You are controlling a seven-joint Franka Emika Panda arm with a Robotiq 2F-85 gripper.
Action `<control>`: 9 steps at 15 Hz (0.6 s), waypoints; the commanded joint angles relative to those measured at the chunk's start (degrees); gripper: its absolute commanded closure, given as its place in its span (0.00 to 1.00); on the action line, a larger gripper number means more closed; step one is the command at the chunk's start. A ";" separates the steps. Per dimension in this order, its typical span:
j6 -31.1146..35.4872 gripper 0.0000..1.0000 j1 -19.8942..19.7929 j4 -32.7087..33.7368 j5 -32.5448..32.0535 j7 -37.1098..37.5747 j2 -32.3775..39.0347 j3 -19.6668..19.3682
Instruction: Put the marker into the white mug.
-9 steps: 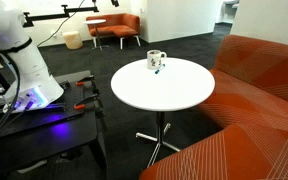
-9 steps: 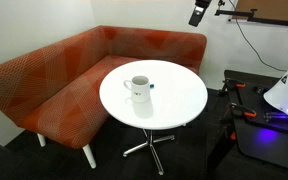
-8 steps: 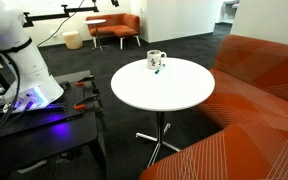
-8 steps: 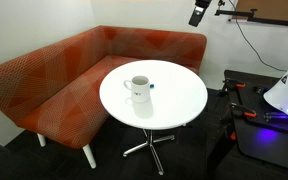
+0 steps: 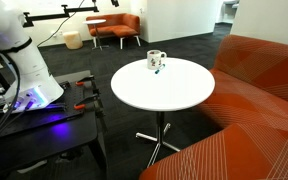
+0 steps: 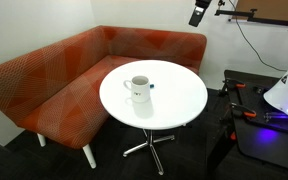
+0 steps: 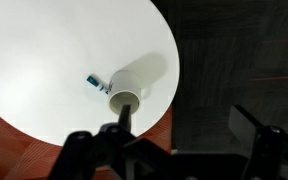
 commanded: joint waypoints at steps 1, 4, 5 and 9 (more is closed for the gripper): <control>-0.05 0.00 0.34 0.88 -0.53 0.63 0.10 -1.19; 0.38 0.00 -0.27 1.61 0.53 1.07 -0.50 -2.88; 0.37 0.00 -0.62 2.05 0.92 1.44 -0.60 -3.65; -0.09 0.00 -1.69 4.66 4.57 2.51 -0.20 -7.72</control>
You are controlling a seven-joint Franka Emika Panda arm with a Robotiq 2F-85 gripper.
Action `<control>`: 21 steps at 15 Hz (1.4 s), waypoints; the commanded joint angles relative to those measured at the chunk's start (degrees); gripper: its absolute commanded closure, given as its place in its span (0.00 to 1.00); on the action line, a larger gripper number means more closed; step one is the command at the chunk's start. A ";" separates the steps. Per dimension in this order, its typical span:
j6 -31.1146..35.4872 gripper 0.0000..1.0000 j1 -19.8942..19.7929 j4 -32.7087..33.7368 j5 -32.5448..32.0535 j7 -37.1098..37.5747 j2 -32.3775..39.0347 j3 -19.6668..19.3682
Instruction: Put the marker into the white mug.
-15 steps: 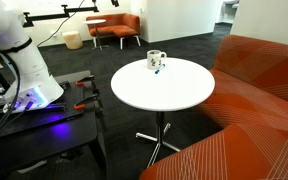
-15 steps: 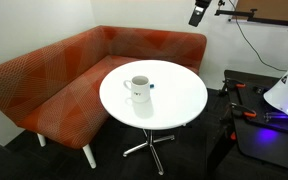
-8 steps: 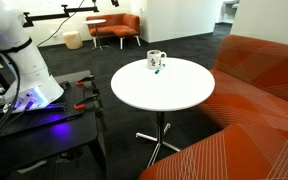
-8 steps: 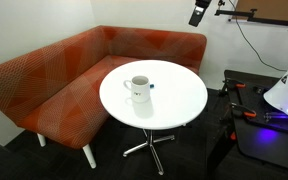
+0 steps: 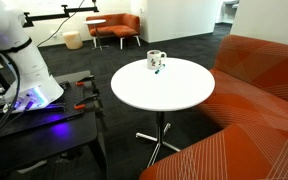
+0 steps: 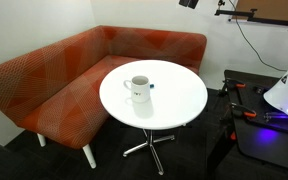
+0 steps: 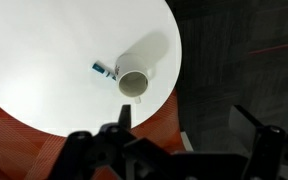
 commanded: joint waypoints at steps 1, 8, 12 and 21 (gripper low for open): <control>-0.25 0.00 -0.69 2.81 5.54 1.06 0.65 -3.72; -0.43 0.00 -1.21 6.32 22.91 1.53 4.74 -10.87; -0.56 0.00 -2.39 7.97 31.53 2.54 8.65 -13.06; -1.79 0.00 -6.13 9.95 46.84 2.15 19.38 -14.48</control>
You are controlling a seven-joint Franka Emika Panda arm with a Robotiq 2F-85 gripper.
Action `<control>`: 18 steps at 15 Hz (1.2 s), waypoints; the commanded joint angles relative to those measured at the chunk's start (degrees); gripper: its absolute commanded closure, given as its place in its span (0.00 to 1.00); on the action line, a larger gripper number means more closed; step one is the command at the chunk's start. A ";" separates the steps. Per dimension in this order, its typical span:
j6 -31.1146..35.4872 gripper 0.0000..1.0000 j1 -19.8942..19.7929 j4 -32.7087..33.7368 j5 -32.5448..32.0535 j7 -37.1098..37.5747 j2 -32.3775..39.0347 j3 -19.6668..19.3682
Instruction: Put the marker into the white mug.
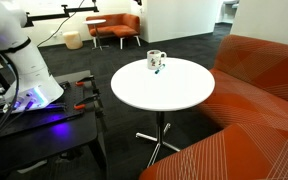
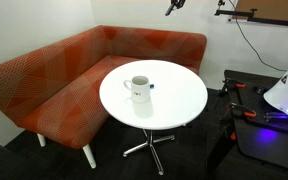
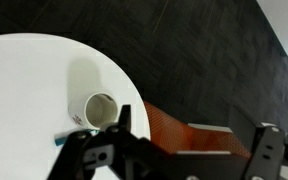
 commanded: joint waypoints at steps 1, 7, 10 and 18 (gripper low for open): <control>-1.90 0.00 -1.05 2.19 5.12 0.62 5.11 -0.45; -0.61 0.00 -1.19 0.42 6.79 -1.15 6.54 0.10; -0.70 0.00 -1.19 0.66 6.80 -1.15 6.54 0.10; 2.67 0.00 -3.11 0.62 17.63 0.44 9.08 -1.47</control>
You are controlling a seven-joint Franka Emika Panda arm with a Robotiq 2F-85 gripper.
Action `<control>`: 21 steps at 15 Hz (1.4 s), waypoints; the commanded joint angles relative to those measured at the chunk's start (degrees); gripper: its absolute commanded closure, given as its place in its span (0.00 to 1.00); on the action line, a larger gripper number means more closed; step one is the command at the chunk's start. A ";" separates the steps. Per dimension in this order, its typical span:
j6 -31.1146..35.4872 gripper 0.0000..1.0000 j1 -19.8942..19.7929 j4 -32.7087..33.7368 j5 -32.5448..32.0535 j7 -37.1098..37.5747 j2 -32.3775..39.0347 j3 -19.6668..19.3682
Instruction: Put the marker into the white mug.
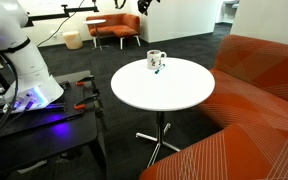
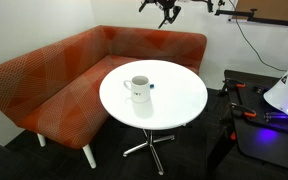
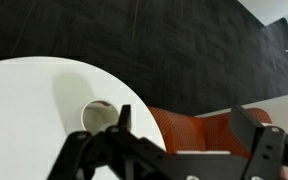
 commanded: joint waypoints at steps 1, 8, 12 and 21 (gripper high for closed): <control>1.74 0.00 -0.90 0.12 2.79 2.04 1.97 -0.29; 1.44 0.00 -1.61 0.90 0.73 6.87 7.94 -0.99; 3.17 0.00 -1.44 1.11 1.46 8.49 11.08 -1.45; 11.97 0.00 0.25 1.37 6.32 9.40 16.94 -0.45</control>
